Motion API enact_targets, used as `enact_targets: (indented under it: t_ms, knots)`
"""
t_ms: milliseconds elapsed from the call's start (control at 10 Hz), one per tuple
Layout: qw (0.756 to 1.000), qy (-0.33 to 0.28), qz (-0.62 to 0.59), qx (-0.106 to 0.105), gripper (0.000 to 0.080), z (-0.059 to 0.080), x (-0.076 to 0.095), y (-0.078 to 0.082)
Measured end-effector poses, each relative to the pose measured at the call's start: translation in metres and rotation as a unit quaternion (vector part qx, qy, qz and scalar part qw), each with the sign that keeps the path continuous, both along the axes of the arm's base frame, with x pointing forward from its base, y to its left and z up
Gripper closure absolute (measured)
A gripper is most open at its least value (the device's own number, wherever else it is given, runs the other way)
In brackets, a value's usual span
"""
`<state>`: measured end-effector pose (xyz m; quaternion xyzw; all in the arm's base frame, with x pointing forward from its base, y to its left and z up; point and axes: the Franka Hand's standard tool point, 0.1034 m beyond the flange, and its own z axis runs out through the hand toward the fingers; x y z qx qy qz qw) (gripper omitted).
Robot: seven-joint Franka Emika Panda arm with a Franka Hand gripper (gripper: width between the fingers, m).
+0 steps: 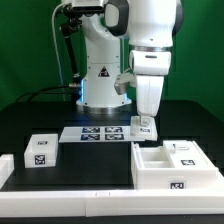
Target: Assemble cabinet
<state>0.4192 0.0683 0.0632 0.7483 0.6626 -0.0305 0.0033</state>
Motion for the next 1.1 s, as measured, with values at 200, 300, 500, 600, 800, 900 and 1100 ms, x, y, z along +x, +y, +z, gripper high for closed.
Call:
enact_targets:
  t_ms: [200, 300, 500, 600, 800, 900, 1100]
  knots:
    - [1.0, 0.0, -0.001, 0.003, 0.0731, -0.003, 0.012, 0.002]
    - [1.0, -0.001, -0.002, 0.005, 0.0731, -0.005, 0.022, 0.003]
    - [1.0, 0.0, -0.002, 0.006, 0.0731, -0.007, 0.036, 0.001]
    - [1.0, 0.002, -0.002, 0.005, 0.0731, -0.007, 0.035, 0.0]
    - [1.0, 0.002, -0.002, 0.005, 0.0731, -0.007, 0.036, 0.0]
    - [1.0, 0.003, -0.001, 0.004, 0.0731, -0.007, 0.036, 0.0]
    - [1.0, 0.004, 0.0, 0.004, 0.0731, -0.006, 0.036, 0.0]
